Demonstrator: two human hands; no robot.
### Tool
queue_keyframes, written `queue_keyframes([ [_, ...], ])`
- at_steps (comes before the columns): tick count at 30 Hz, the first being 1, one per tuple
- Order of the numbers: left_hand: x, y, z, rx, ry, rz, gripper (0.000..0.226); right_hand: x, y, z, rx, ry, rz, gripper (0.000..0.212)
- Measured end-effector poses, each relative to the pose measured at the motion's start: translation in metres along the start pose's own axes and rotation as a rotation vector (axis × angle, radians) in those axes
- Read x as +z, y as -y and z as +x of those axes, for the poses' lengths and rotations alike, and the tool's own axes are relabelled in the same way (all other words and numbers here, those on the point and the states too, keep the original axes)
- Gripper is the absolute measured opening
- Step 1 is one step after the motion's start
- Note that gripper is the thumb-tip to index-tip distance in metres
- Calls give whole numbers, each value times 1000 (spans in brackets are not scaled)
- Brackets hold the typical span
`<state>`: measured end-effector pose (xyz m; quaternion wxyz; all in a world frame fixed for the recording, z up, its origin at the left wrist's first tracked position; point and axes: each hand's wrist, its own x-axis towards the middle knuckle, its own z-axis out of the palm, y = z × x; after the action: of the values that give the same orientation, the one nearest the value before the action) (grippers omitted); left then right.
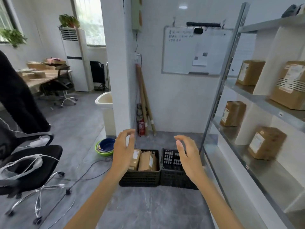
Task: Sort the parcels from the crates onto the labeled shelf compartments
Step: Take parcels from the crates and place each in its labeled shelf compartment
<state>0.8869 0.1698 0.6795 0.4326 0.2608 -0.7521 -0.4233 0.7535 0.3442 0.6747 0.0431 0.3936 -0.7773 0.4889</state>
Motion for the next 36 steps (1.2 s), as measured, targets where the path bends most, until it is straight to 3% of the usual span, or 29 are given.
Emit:
queue_keyframes([
  [5, 38, 11, 37, -39, -21, 3, 20, -2, -39, 56, -78, 68, -81, 53],
  [9, 69, 23, 64, -60, -25, 13, 19, 4, -74, 93, -30, 123, -51, 38],
  [23, 118, 106, 161, -254, -38, -23, 19, 88, -142, 193, 72, 298, 60, 33],
  [36, 160, 200, 309, -155, 160, 45, 21, 193, -189, 327, 180, 280, 64, 32],
])
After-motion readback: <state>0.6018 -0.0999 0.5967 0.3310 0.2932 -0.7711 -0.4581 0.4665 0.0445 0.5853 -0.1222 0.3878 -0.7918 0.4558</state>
